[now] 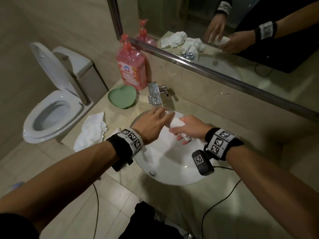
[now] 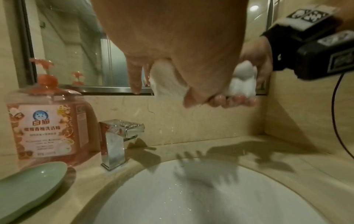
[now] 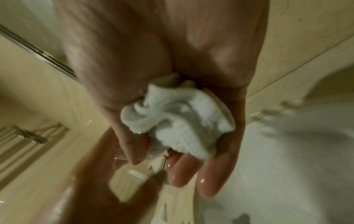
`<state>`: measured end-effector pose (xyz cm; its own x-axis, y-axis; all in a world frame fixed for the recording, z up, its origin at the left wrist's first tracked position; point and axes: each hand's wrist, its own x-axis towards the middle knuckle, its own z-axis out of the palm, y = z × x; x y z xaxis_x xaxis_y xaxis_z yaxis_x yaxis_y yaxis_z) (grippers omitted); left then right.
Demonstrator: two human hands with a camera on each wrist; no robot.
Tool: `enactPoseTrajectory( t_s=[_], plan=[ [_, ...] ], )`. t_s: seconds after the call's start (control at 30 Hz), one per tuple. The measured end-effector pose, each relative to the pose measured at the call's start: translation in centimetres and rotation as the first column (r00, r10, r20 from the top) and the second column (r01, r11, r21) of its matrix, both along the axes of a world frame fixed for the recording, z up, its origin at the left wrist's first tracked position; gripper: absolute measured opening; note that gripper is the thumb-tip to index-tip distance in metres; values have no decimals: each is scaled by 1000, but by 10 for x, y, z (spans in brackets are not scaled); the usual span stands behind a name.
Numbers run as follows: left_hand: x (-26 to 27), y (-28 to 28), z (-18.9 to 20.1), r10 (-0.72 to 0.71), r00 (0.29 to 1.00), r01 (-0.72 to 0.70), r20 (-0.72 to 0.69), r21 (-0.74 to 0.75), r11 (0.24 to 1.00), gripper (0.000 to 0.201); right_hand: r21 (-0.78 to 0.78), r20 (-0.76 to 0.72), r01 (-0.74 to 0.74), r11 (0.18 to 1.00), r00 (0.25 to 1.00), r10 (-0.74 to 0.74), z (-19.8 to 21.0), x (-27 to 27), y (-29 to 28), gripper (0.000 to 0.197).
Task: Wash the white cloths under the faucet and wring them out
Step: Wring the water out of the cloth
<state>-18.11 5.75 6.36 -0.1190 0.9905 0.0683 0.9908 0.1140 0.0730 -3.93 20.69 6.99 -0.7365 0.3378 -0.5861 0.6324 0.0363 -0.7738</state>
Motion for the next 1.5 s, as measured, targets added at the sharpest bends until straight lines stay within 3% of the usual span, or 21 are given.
enactPoseTrajectory(
  t_s=[0.13,0.27,0.37,0.47,0.57,0.63,0.77,0.87,0.97,1.03,1.17,1.23,1.3,1.37,1.4,1.5],
  plan=[
    [-1,5,18,46,995,-42,-91,45,998,78,-202,-41,-74,977,997,67,24,-8,0,38],
    [-11,19,36,2,990,15,-141,120,993,23,-281,-65,-94,955,995,79,33,-10,-4,43],
    [-16,26,42,-78,992,79,-103,1,997,14,-183,-53,-95,978,995,87,30,-8,-9,42],
    [-17,29,38,-98,987,76,-124,-173,982,20,95,5,-36,995,999,35,17,-8,-21,41],
    [-11,29,26,-31,998,11,-60,-308,951,29,472,79,-107,875,994,79,0,-10,-31,36],
    [-6,29,18,20,1000,-17,3,-416,909,27,617,143,-192,763,981,131,-13,-9,-36,34],
    [2,30,-1,98,990,-21,102,-578,816,26,741,230,-328,586,944,236,-37,-5,-44,26],
    [8,30,-14,186,975,-67,118,-644,762,24,791,256,-353,500,933,254,-47,-2,-45,27],
    [8,27,-24,269,937,-58,225,-657,752,10,835,291,-390,389,912,289,-51,0,-47,26],
    [6,26,-24,285,921,-31,265,-679,734,8,842,299,-398,365,906,300,-51,1,-47,27],
    [-1,28,-21,315,901,-15,298,-704,710,13,851,246,-370,373,908,341,-44,-1,-43,33],
    [-5,28,-16,316,895,-18,316,-682,731,27,830,202,-351,433,913,354,-35,-2,-38,38],
    [-10,27,-10,307,900,-74,310,-585,807,50,723,150,-307,619,944,293,-23,-5,-31,42],
    [-15,19,-2,242,937,-133,251,-383,914,60,475,69,-184,860,983,172,-12,-9,-25,37],
    [-15,14,1,178,964,-124,197,-256,959,60,333,42,-112,936,994,104,-8,-10,-22,33],
    [-13,2,7,-13,1000,13,-3,23,1000,48,5,-20,14,1000,1000,-14,7,-12,-15,28]
  ],
)
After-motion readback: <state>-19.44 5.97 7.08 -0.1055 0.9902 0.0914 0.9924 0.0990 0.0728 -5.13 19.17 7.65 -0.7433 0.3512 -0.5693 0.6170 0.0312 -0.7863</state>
